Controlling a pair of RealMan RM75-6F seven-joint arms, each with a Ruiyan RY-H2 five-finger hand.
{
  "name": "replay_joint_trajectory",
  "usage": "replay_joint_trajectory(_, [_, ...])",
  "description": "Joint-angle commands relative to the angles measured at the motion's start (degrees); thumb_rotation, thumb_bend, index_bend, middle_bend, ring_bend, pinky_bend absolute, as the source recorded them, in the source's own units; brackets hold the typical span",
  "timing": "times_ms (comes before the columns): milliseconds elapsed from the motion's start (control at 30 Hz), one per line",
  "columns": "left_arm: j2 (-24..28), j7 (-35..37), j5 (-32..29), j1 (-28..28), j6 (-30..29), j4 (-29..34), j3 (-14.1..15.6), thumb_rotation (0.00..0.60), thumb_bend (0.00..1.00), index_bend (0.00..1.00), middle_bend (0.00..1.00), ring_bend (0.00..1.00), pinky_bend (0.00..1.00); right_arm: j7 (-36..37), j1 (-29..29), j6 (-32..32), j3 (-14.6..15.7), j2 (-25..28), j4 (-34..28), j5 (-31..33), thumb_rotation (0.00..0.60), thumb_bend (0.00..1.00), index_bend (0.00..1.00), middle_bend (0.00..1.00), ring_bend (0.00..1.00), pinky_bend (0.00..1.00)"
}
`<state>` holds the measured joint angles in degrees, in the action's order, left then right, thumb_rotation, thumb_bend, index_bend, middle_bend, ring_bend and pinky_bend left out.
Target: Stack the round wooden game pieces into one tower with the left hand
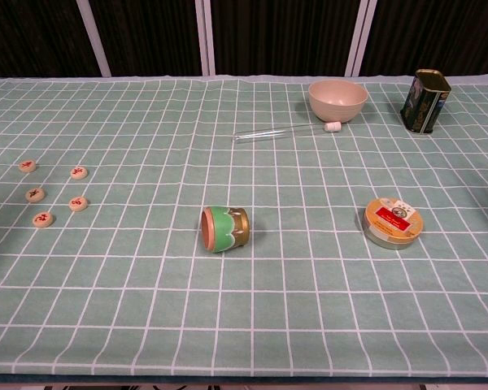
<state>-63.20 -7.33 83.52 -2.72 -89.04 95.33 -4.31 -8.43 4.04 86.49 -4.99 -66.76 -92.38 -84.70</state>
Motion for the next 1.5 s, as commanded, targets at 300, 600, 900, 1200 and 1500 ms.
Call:
replay_joint_trajectory(300, [-0.1, -0.1, -0.3, -0.1, 0.4, -0.1, 0.0, 0.600, 0.19, 0.01, 0.00, 0.00, 0.00, -0.2, 0.0, -0.1, 0.0, 0.0, -0.1, 0.1, 0.600, 0.23, 0.05, 0.01, 0.04, 0.00])
replay_joint_trajectory(600, [-0.2, 0.4, -0.4, -0.3, 0.7, -0.4, -0.1, 0.600, 0.17, 0.01, 0.00, 0.00, 0.00, -0.1, -0.1, -0.1, 0.0, 0.1, -0.3, 0.3, 0.600, 0.23, 0.05, 0.01, 0.04, 0.00])
replay_joint_trajectory(900, [-0.6, -0.4, -0.8, -0.8, 1.6, -0.5, -0.1, 0.600, 0.17, 0.02, 0.00, 0.00, 0.00, 0.4, -0.1, -0.1, -0.1, 0.3, -0.5, 0.4, 0.600, 0.23, 0.05, 0.01, 0.04, 0.00])
replay_joint_trajectory(1200, [-1.0, -1.6, -0.5, -3.9, 5.6, -0.7, -0.7, 0.600, 0.17, 0.08, 0.00, 0.00, 0.00, 0.3, -0.2, 0.0, -0.1, 0.2, -0.8, 0.5, 0.600, 0.23, 0.05, 0.01, 0.04, 0.00])
replay_joint_trajectory(1500, [-2.2, -6.0, -1.4, -11.1, 15.1, 0.7, -2.1, 0.600, 0.17, 0.12, 0.00, 0.00, 0.00, 0.3, -0.3, -0.2, -0.1, 0.3, -1.0, 0.9, 0.600, 0.23, 0.05, 0.01, 0.04, 0.00])
